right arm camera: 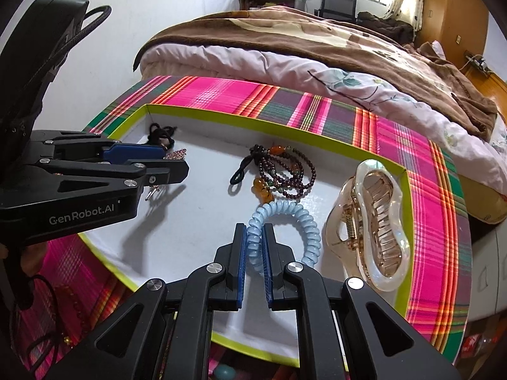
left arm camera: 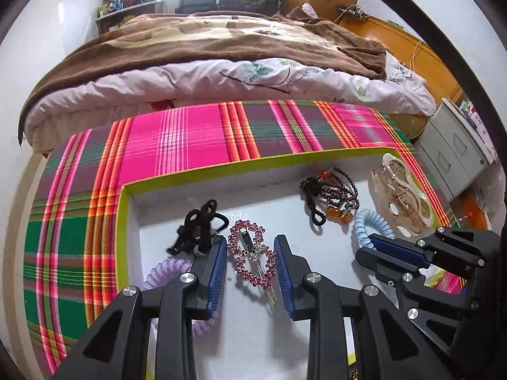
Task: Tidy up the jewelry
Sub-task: 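Release the rhinestone clip in the tray with the left gripper while the right gripper releases the blue coil, then grasp the red bead bracelet with the left gripper while the right gripper grasps the gold chain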
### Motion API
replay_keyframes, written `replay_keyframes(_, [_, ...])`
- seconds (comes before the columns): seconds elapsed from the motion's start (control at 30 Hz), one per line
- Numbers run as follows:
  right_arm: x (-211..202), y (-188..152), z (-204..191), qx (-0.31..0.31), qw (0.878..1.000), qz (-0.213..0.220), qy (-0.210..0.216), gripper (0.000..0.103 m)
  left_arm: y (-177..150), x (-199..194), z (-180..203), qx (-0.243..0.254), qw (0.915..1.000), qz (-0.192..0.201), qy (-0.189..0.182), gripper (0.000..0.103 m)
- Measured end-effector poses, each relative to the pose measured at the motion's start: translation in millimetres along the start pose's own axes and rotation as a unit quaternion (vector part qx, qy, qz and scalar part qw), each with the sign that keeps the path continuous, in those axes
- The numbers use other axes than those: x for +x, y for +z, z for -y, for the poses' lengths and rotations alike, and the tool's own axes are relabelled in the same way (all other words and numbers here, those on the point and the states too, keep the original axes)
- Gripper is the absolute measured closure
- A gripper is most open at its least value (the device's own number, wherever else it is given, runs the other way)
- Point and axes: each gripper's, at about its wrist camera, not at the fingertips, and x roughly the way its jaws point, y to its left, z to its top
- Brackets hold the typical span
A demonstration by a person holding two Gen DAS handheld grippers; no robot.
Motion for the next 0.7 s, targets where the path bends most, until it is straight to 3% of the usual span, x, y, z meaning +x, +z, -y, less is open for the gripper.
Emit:
replay_keyframes(0.23, [1,2,4,0.014,1.0,-0.002,0.005,0.089,1,4,2,-0.001,1.0,-0.009,0.004,0.071])
replay_keyframes(0.33, [-6,0,4,0.018,1.0,0.005,0.005,0.08,0,2,1,-0.002,0.9999,-0.011,0.003,0.058])
replay_keyframes(0.4, [-17,-3,5,0.022,1.0,0.016,0.008,0.077,-1,0,1,-0.005,0.9999,-0.011,-0.002,0.056])
replay_keyframes(0.7, [-75,-28,3,0.03,0.996,0.076,0.044,0.077,-17,-58,4,-0.007,0.9994,0.033,-0.004,0.049])
